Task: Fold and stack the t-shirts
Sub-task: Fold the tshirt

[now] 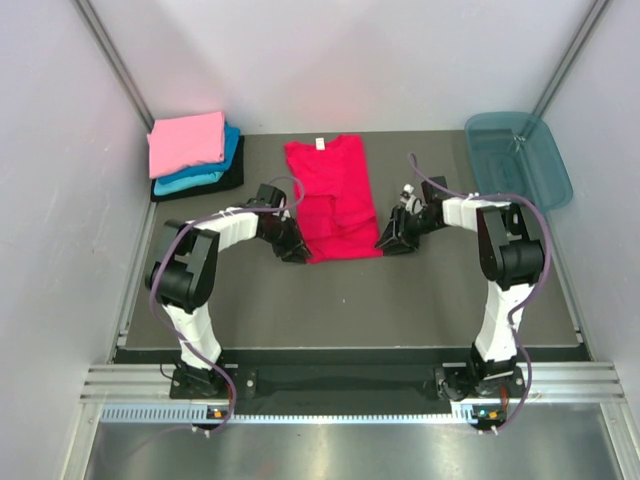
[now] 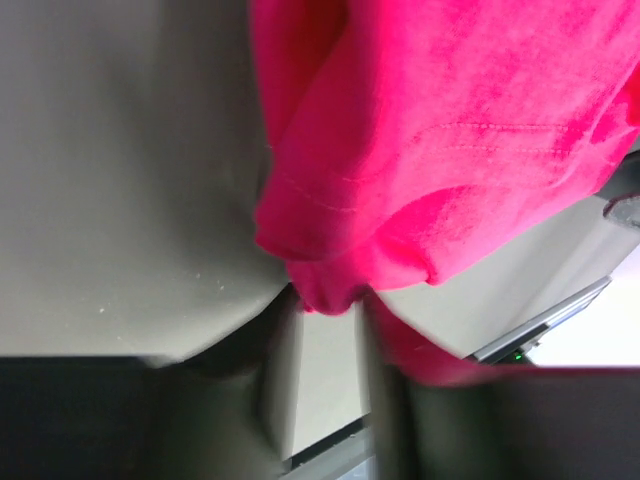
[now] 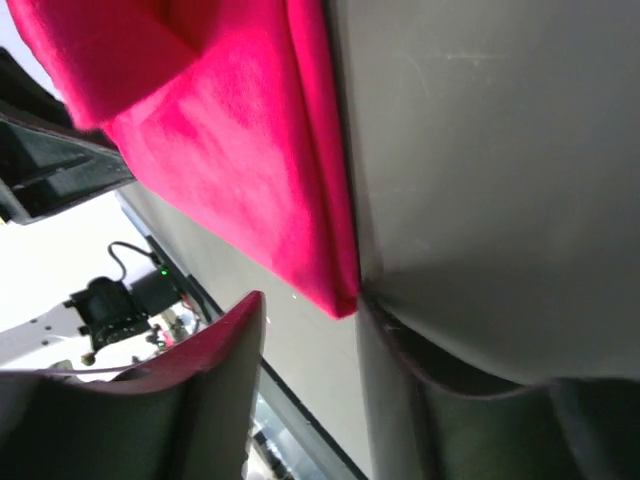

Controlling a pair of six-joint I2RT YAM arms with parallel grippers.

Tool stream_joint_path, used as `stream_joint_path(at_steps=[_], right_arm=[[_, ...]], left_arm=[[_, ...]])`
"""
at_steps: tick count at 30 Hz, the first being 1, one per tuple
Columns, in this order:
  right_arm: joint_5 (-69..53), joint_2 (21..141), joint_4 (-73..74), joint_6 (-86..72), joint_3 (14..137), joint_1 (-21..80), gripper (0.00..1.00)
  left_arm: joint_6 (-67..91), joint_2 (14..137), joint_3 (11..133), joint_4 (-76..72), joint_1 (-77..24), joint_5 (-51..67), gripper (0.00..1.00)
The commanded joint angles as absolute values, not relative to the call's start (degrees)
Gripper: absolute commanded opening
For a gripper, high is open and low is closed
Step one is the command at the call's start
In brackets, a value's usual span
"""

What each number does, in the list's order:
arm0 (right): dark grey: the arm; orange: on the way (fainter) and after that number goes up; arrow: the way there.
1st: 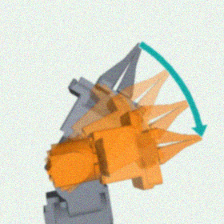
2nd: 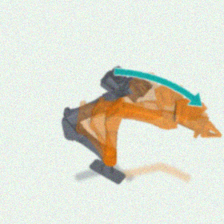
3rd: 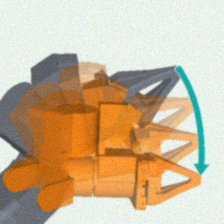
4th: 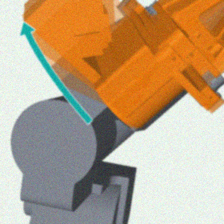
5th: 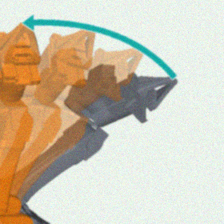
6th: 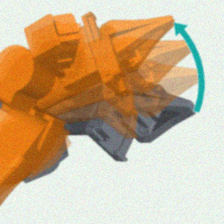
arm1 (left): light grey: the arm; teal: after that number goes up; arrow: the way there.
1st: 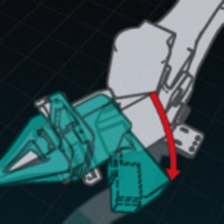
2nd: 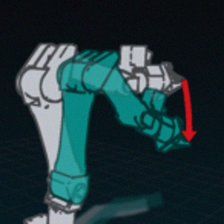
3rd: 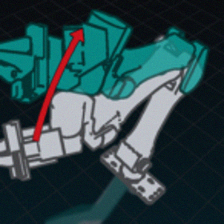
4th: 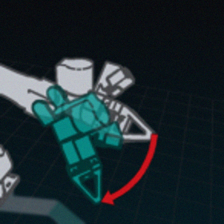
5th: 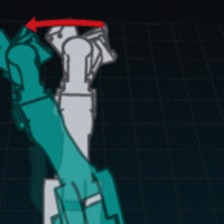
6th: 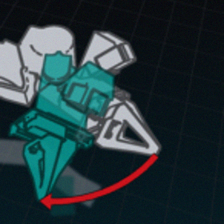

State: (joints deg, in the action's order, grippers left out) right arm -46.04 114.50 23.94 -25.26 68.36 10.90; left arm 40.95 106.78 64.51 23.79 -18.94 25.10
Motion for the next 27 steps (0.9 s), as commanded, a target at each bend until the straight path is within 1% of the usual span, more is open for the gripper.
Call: stream_joint_path(at_steps=[1, 3, 4, 5, 6, 7, 10, 13, 19, 23, 24, 25, 26, 27], right_arm=[[-47.6, 115.9, 20.4, -27.1, 70.3, 12.0, 0.4], [-48.3, 116.5, 20.0, -27.8, 70.2, 12.0, 0.35], [-48.3, 116.6, 20.0, -27.9, 70.2, 12.1, 0.26], [-48.5, 116.6, 20.0, -27.9, 70.1, 12.1, 0.22], [-48.5, 116.5, 20.2, -27.6, 70.1, 12.0, 0.19], [-48.5, 116.4, 20.9, -27.2, 70.0, 12.0, 0.12], [-48.6, 115.5, 21.4, -26.0, 70.0, 11.3, 0.05], [-48.8, 115.3, 21.4, -25.8, 69.9, 10.3, 0.02], [-48.5, 115.0, 22.2, -25.1, 70.4, 9.2, 0.0], [-48.4, 114.8, 22.4, -24.8, 70.2, 9.1, 0.0], [-48.4, 114.8, 22.4, -24.9, 70.1, 9.1, 0.01], [-48.4, 114.7, 22.2, -24.8, 70.0, 9.1, 0.01], [-48.4, 114.4, 22.2, -24.9, 70.0, 9.1, 0.01], [-48.4, 114.3, 22.1, -25.0, 69.9, 9.1, 0.02]], left_arm=[[41.2, 107.5, 66.4, 20.8, -19.5, 26.5, 0.3], [41.0, 107.5, 66.4, 21.1, -19.4, 26.6, 0.2], [40.5, 107.4, 66.5, 21.3, -19.5, 26.7, 0.15], [40.2, 107.2, 66.6, 21.5, -19.4, 26.5, 0.08], [39.9, 107.1, 66.8, 22.7, -19.5, 26.1, 0.0], [39.1, 107.0, 67.1, 23.2, -19.4, 25.9, 0.0], [36.6, 105.7, 67.8, 27.0, -19.1, 26.5, 0.0], [32.9, 104.3, 68.1, 30.0, -18.1, 26.2, 0.0], [28.4, 103.0, 68.6, 33.6, -15.9, 23.1, 0.0], [28.3, 102.7, 67.9, 34.0, -15.9, 22.9, 0.0], [28.8, 102.7, 67.8, 33.6, -15.8, 22.9, 0.02], [29.6, 102.7, 67.6, 33.2, -15.9, 23.0, 0.08], [29.8, 102.8, 67.4, 32.7, -15.9, 23.5, 0.2], [30.1, 102.7, 67.6, 32.7, -16.0, 23.6, 0.3]])
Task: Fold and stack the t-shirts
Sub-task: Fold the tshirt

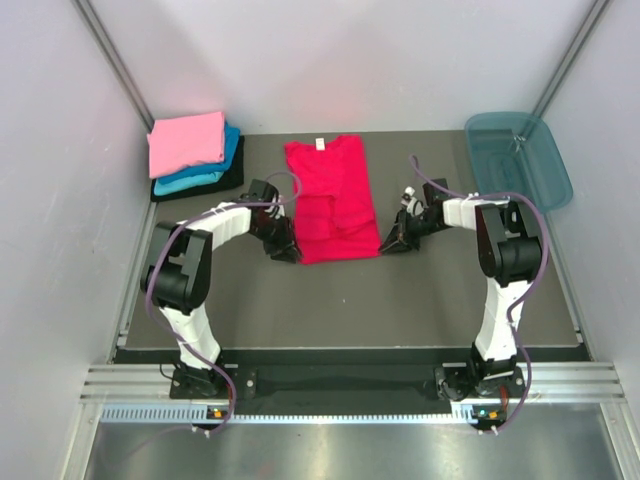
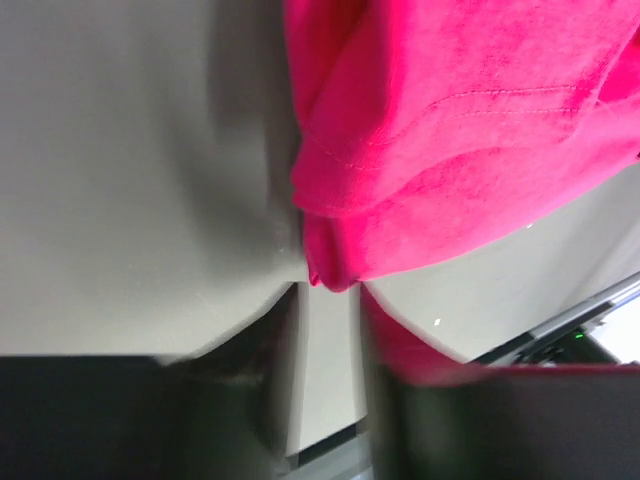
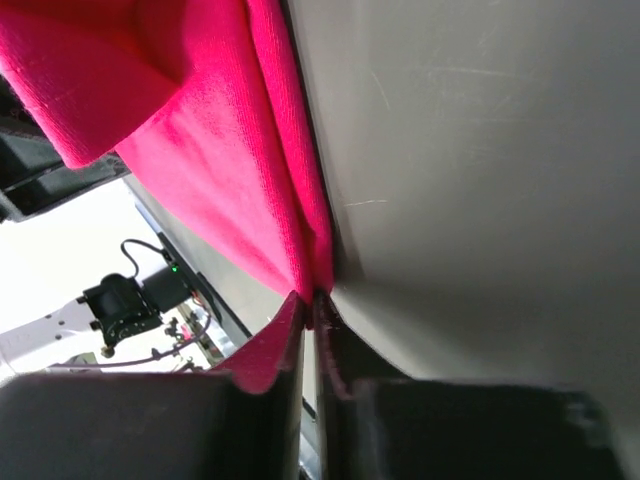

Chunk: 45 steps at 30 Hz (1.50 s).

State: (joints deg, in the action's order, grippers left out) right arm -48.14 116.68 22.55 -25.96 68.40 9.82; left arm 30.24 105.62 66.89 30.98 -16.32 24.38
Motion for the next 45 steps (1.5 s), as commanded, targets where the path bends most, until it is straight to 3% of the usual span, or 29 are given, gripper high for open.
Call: stream_joint_path(at_steps=[1, 2, 3, 4, 7, 11, 35, 42, 45], right_arm=[[-48.3, 114.0, 22.3, -25.0, 69.8, 9.1, 0.08], [-48.3, 113.8, 22.6, -25.0, 69.7, 9.1, 0.12], [-48.3, 113.6, 22.7, -25.0, 69.6, 9.1, 0.16], [-48.6, 113.3, 22.8, -25.3, 69.2, 9.1, 0.23], [-49.0, 112.6, 22.4, -25.8, 68.2, 9.1, 0.34], [-49.0, 112.4, 22.4, -25.7, 67.6, 9.4, 0.38], [-48.5, 113.1, 26.1, -23.3, 66.6, 11.2, 0.42], [-47.9, 115.8, 21.4, -27.2, 67.3, 11.2, 0.41], [-46.9, 117.0, 21.3, -27.1, 68.9, 11.2, 0.4]], left_arm=[[30.3, 102.5, 67.8, 33.0, -16.0, 23.6, 0.39], [30.3, 102.4, 68.1, 33.7, -15.9, 23.7, 0.46], [30.2, 102.0, 68.2, 34.8, -16.0, 23.6, 0.6], [30.7, 102.0, 68.2, 35.5, -16.1, 23.5, 0.64], [31.1, 101.6, 67.1, 36.6, -16.2, 23.2, 0.68], [33.6, 102.1, 64.4, 34.4, -16.9, 24.3, 0.69], [39.7, 107.9, 66.2, 25.5, -18.6, 25.0, 0.55], [39.5, 108.4, 66.4, 25.5, -18.8, 24.2, 0.42], [38.9, 108.6, 66.4, 25.8, -18.7, 23.6, 0.31]])
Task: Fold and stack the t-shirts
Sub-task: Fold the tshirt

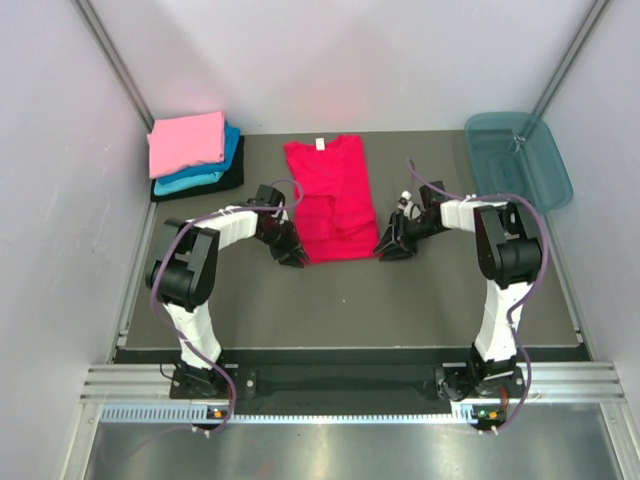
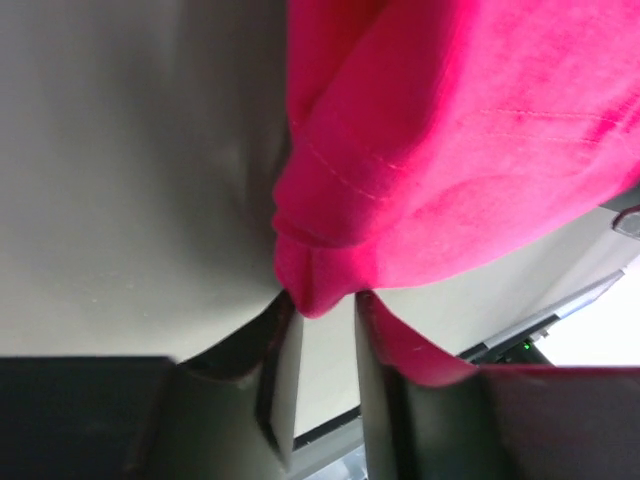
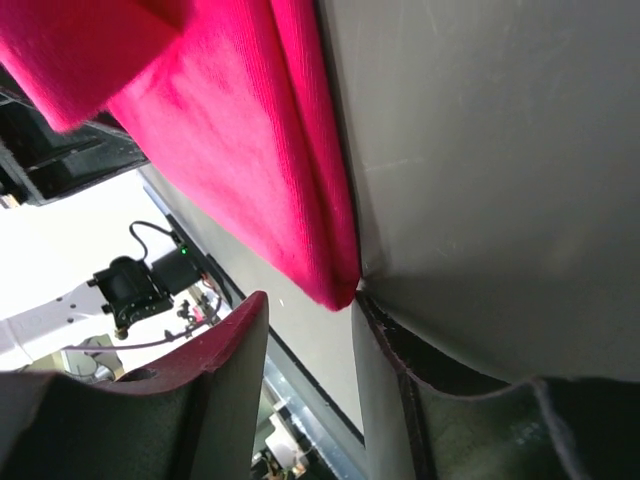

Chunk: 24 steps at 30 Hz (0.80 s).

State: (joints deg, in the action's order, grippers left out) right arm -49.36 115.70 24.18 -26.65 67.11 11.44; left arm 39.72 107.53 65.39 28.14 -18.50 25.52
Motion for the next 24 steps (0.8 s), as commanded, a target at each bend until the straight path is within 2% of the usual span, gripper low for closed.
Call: stream_joint_path(at_steps=[1, 4, 6, 8, 9, 11, 12, 15, 24], right_arm=[[-46.2, 117.2, 21.4, -27.0, 69.3, 11.2, 0.39], [-46.2, 117.9, 20.8, -27.2, 69.7, 11.1, 0.36], [-46.2, 117.9, 19.2, -28.6, 68.9, 11.2, 0.3], [-46.2, 117.8, 16.9, -29.5, 67.9, 11.2, 0.25], [-46.2, 117.6, 16.1, -30.6, 67.6, 11.2, 0.19], [-47.1, 117.0, 14.1, -31.5, 67.1, 11.2, 0.13], [-47.5, 115.9, 13.8, -31.8, 67.1, 11.2, 0.07], [-49.5, 113.0, 13.9, -32.1, 66.5, 11.3, 0.01], [-53.5, 101.9, 12.5, -36.8, 61.1, 10.4, 0.0]], left_arm=[[38.8, 108.7, 66.4, 25.9, -18.7, 22.8, 0.28], [38.4, 108.6, 66.6, 26.1, -18.7, 22.8, 0.17], [37.7, 108.6, 67.2, 26.5, -18.6, 22.8, 0.06], [36.0, 108.8, 68.4, 26.9, -18.7, 22.7, 0.02], [35.4, 108.9, 68.8, 27.6, -18.7, 22.8, 0.0], [33.2, 109.0, 70.7, 28.8, -18.6, 22.8, 0.0], [32.4, 109.1, 71.5, 30.1, -18.6, 23.1, 0.0], [28.4, 108.5, 75.4, 33.5, -18.5, 23.6, 0.0], [20.9, 104.3, 83.8, 39.7, -18.1, 23.8, 0.0]])
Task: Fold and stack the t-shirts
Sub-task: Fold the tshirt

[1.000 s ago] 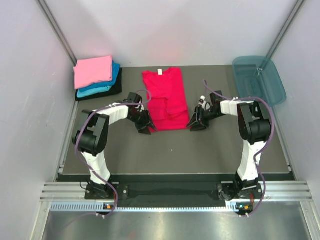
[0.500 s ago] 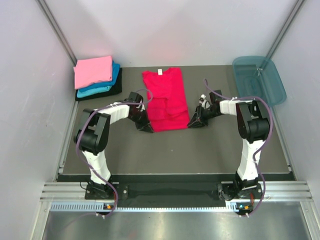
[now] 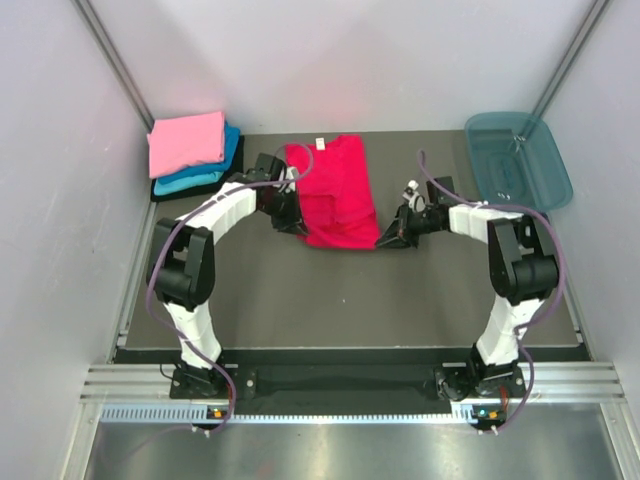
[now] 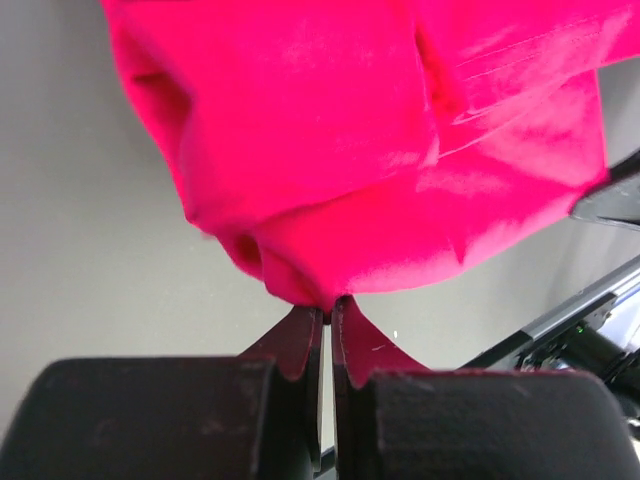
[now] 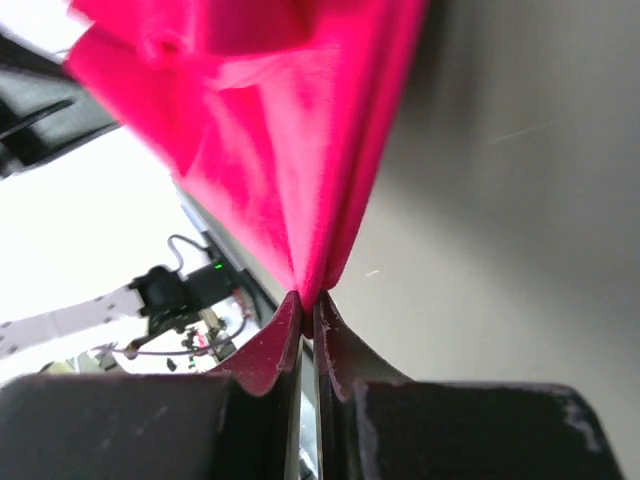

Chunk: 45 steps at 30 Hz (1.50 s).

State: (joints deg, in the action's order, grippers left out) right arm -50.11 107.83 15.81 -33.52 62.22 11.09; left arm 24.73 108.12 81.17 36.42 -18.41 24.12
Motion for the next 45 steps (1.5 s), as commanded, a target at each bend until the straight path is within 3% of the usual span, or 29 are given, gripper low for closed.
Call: stream_joint_path(at_steps=[1, 12, 27, 34, 45], right_arm=[[-53.5, 101.3, 12.1, -37.1, 60.9, 10.0, 0.0], [-54.1, 93.5, 13.4, -37.2, 57.9, 9.1, 0.0], [-52.2, 81.2, 13.0, -35.8, 48.1, 9.0, 0.0], [-50.1, 82.1, 15.5, -30.1, 57.3, 9.0, 0.0], [-47.5, 96.9, 14.7, -24.1, 73.6, 9.1, 0.0]], left_arm=[[20.5, 103.5, 84.0, 40.0, -18.2, 23.2, 0.0], [17.7, 97.0, 83.7, 42.4, -20.6, 22.3, 0.0], [18.5, 84.2, 70.0, 43.0, -25.0, 18.5, 0.0], [17.5, 84.6, 74.0, 39.3, -22.7, 17.2, 0.0], [17.4, 93.8, 80.1, 31.4, -15.7, 19.0, 0.0]])
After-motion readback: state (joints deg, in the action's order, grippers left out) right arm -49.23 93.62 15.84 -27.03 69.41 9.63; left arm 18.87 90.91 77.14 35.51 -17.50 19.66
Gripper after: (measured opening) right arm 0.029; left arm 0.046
